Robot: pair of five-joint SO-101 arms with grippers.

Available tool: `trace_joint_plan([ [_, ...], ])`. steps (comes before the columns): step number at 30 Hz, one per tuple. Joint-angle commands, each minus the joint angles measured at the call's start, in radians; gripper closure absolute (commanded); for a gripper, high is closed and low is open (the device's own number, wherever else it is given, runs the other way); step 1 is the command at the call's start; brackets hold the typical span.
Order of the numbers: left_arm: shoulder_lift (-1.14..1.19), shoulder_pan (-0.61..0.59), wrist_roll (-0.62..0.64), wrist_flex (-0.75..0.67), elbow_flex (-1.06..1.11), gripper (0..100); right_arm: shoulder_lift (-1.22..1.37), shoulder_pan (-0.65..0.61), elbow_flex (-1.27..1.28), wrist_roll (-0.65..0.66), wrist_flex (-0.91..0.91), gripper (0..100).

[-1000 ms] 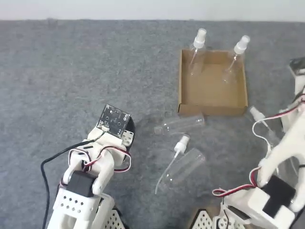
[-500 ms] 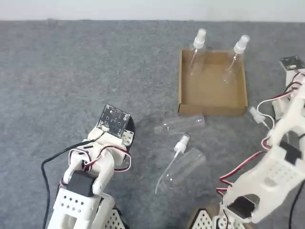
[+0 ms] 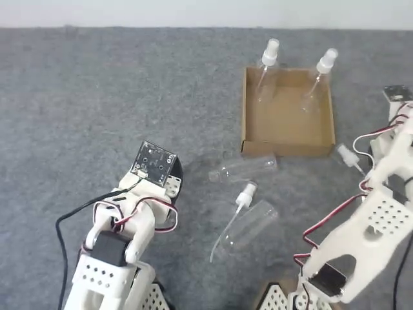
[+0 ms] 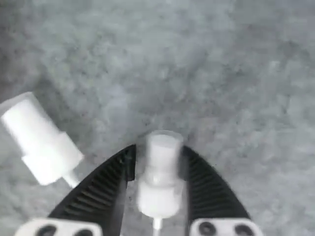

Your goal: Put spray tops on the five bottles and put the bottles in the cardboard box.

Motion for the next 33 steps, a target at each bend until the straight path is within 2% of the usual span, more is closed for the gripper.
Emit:
trace_joint_plan([
  [1,0.008,0.005,-0.003,-0.026,-0.024,96,-0.025,0.036,-0.12,-0.015,0.033,97.5],
  [7,0.006,0.005,-0.003,-0.026,-0.024,96,-0.025,0.068,-0.362,-0.015,0.209,97.9],
  [13,0.005,-0.002,-0.003,-0.026,-0.024,96,-0.027,0.036,-0.766,-0.025,0.53,97.9],
  [17,0.005,-0.003,-0.003,-0.028,-0.024,96,-0.054,0.024,-0.904,-0.129,0.538,97.9],
  [20,0.005,-0.003,-0.003,-0.028,-0.024,96,-0.124,-0.001,-0.818,-0.133,0.538,97.9],
  [26,0.005,-0.005,-0.005,-0.028,-0.024,96,-0.372,-0.082,-0.471,-0.19,0.536,97.9],
  [29,0.005,-0.005,-0.005,-0.028,-0.027,96,-0.542,-0.163,-0.284,-0.192,0.536,97.9],
  [33,0.005,-0.044,-0.003,-0.028,-0.033,96,-0.753,-0.337,-0.064,-0.232,0.535,97.9],
])
